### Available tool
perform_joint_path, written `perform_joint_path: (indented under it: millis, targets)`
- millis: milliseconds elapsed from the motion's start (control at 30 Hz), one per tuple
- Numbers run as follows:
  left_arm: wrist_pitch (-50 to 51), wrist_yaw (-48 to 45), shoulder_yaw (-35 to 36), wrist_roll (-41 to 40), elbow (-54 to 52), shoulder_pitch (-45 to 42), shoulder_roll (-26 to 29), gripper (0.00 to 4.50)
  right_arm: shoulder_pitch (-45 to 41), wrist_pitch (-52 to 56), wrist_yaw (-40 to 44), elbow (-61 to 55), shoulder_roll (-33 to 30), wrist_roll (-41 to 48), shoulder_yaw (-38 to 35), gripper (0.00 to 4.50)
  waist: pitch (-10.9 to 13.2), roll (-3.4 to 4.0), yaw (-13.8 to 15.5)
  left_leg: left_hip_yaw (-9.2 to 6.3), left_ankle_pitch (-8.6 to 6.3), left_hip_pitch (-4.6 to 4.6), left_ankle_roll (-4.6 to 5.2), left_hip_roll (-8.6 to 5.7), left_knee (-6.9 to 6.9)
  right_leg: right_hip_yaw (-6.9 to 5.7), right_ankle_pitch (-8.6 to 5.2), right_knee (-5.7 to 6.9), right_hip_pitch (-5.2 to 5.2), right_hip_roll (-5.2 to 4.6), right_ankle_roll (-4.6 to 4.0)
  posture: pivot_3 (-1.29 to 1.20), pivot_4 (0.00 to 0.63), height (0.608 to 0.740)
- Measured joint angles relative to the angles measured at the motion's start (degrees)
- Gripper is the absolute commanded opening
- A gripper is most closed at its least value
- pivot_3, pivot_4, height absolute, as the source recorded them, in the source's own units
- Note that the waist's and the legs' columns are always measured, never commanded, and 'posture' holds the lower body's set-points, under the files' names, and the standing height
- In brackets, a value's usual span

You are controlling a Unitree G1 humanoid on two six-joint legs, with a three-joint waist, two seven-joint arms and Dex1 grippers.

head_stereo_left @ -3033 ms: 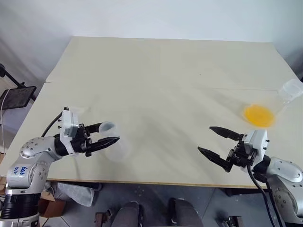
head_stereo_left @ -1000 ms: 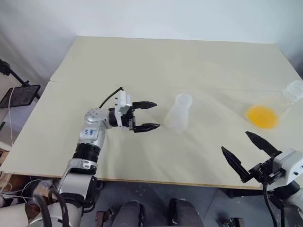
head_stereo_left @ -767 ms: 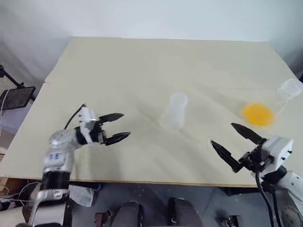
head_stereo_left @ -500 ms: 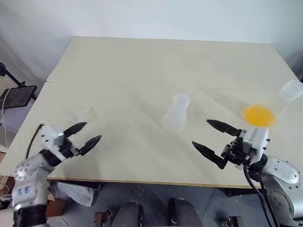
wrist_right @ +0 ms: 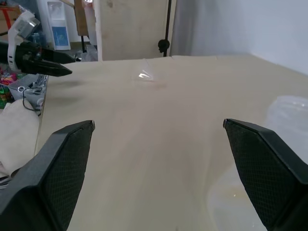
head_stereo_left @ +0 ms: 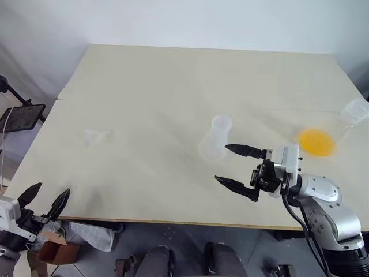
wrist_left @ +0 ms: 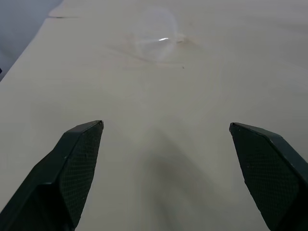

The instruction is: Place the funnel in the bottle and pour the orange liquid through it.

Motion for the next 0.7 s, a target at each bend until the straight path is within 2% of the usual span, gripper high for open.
perform_joint_path:
  millis: [167, 367, 600, 700]
  targets:
    - [2.21, 0.99, -4.86, 0.31, -0.57, -6.61, 1.83, 4.47, -0.19, -0.35, 0.39, 0.52, 0.05, -0.77, -0.06, 4.50, 0.00, 0.00, 0.01, 0.01, 0.01, 0.03, 0.00, 0.00, 0.00, -0.02, 0.00, 0.08, 0.00, 0.01, 0.00, 0.00, 0.150, 0.740]
    - [3.61, 6.28, -14.08, 6.55, 8.54, -22.69, 3.39, 4.47, -0.53, -1.11, 0.11, 1.01, 0.25, -1.30, 0.01, 4.50, -0.04, -0.07, -0.09, 0.05, 0.01, 0.02, 0.02, -0.13, 0.00, -0.17, 0.01, 0.54, -0.10, 0.02, 0.03, 0.00, 0.150, 0.740]
    - [4.58, 9.31, -19.10, 9.38, 15.40, -31.72, 3.35, 4.47, 1.07, -1.15, -1.98, 0.17, 0.37, -2.04, -0.42, 4.50, -0.06, -0.11, 0.00, 0.09, 0.00, -0.01, 0.02, -0.12, 0.04, -0.95, 0.02, 0.54, -0.09, 0.00, 0.04, 0.00, 0.150, 0.740]
    - [5.60, 9.57, -20.05, 9.75, 17.13, -32.49, 3.39, 3.89, 1.43, -1.17, -3.05, -0.26, 0.53, -2.36, -0.44, 4.50, -0.06, -0.11, 0.02, 0.08, 0.00, 0.01, 0.02, -0.11, 0.06, -1.05, 0.02, 0.55, -0.06, -0.03, 0.04, 0.00, 0.150, 0.740]
